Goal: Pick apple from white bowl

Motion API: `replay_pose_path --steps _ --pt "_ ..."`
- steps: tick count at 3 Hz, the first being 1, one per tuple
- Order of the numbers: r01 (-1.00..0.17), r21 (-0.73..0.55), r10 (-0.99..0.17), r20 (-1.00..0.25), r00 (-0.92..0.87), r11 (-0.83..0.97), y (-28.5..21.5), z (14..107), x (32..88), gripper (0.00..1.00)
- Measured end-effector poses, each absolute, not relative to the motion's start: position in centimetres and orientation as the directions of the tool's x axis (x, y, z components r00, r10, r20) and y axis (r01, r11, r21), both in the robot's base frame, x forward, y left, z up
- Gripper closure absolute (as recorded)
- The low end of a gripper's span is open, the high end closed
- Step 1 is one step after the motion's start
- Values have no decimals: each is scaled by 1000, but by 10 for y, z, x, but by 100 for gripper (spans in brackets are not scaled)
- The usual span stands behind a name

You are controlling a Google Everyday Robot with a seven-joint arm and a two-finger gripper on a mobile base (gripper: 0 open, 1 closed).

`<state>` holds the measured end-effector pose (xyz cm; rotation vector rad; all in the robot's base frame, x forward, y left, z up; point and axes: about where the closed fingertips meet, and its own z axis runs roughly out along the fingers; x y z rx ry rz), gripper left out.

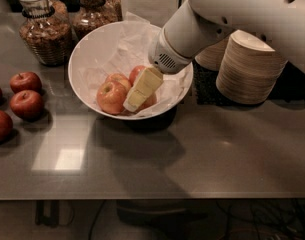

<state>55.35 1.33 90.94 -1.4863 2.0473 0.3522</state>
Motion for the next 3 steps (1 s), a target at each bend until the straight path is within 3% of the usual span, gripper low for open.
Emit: replay_pose_path --steps 3 --pt "-900 -161 -795 -547 -261 406 -3 876 558 0"
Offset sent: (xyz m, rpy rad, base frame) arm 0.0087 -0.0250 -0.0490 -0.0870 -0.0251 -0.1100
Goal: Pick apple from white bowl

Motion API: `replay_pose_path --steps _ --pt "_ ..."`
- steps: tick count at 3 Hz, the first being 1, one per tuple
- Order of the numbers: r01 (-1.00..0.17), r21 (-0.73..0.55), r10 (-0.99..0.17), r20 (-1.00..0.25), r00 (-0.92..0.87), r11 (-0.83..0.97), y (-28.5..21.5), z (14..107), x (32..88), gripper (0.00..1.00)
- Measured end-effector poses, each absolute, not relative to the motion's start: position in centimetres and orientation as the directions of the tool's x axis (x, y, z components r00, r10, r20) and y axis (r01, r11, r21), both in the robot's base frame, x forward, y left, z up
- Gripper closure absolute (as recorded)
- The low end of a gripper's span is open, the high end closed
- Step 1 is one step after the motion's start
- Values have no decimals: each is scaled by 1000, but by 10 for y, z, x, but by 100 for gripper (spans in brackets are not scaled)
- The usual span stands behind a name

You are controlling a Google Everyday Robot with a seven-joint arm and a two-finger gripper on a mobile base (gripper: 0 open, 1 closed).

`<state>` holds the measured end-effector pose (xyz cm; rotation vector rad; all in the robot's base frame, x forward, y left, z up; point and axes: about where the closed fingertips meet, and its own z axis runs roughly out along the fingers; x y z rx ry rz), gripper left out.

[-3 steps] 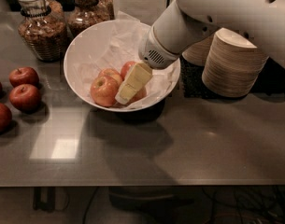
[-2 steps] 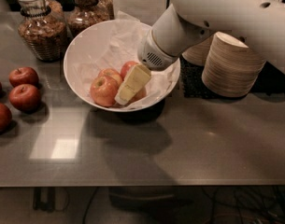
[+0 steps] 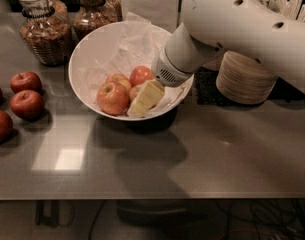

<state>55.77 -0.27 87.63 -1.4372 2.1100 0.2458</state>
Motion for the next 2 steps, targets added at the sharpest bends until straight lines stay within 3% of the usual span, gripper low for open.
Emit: replay_pose_path --steps 2 --pt "-900 -161 -795 -547 -261 406 -3 876 558 42"
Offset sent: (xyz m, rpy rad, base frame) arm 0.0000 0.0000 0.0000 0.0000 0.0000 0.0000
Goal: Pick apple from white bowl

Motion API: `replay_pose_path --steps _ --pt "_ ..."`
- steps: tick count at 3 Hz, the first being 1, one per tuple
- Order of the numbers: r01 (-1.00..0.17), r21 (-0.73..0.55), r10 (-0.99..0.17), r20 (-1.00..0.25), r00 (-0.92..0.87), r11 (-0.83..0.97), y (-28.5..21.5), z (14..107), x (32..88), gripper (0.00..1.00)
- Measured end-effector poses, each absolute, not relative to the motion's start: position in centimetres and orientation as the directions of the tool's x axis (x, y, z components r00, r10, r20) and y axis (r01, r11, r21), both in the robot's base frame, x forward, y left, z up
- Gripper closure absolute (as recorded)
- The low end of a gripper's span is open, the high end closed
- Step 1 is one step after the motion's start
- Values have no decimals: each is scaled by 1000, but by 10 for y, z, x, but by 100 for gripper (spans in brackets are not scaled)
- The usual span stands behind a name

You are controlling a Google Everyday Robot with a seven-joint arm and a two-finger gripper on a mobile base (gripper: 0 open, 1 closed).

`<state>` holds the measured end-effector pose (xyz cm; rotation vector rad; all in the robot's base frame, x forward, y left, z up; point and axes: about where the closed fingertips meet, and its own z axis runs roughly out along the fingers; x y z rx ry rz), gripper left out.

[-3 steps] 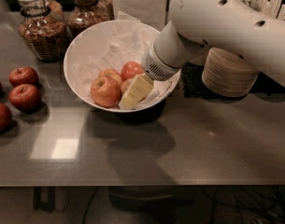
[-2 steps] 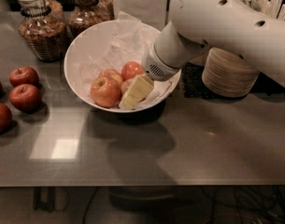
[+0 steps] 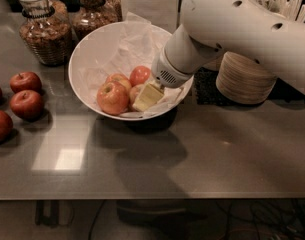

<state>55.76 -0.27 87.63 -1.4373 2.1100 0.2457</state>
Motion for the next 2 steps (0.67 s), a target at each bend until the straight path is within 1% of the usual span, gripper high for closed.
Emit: replay_pose_path --steps 2 --pt "-900 -161 -795 -547 -261 406 -3 876 558 89"
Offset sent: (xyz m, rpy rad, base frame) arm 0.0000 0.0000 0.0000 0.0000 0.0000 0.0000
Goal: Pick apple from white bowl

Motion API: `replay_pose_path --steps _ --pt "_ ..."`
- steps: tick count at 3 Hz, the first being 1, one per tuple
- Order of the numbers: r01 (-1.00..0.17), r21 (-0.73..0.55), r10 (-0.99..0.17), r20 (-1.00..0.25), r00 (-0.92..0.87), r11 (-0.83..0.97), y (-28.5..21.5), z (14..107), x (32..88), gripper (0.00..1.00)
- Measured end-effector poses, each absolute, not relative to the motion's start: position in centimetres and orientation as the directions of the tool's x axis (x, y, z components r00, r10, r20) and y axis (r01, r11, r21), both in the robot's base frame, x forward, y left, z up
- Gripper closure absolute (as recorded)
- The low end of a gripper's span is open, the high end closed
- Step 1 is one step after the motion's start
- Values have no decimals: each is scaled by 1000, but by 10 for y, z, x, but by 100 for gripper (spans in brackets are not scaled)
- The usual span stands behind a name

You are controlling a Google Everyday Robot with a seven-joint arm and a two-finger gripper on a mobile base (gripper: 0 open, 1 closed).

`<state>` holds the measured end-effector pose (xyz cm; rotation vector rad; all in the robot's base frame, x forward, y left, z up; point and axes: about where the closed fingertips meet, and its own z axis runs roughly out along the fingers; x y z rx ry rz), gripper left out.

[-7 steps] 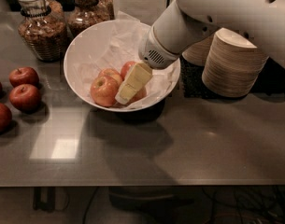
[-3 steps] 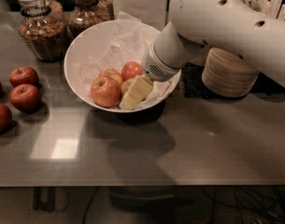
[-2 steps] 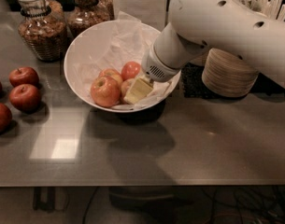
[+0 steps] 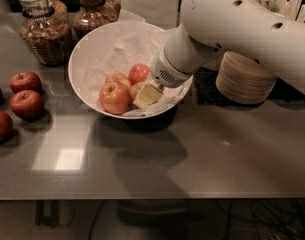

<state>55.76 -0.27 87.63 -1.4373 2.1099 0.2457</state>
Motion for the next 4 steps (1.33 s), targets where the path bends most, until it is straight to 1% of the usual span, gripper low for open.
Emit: replay_pose_path --steps 1,3,4 --pt "-900 -161 -795 -547 -261 406 -3 876 558 100" --pt "-910 -153 -800 -547 -247 385 -2 886 557 100" --pt "-923 -168 -794 -576 -193 345 -5 923 558 100"
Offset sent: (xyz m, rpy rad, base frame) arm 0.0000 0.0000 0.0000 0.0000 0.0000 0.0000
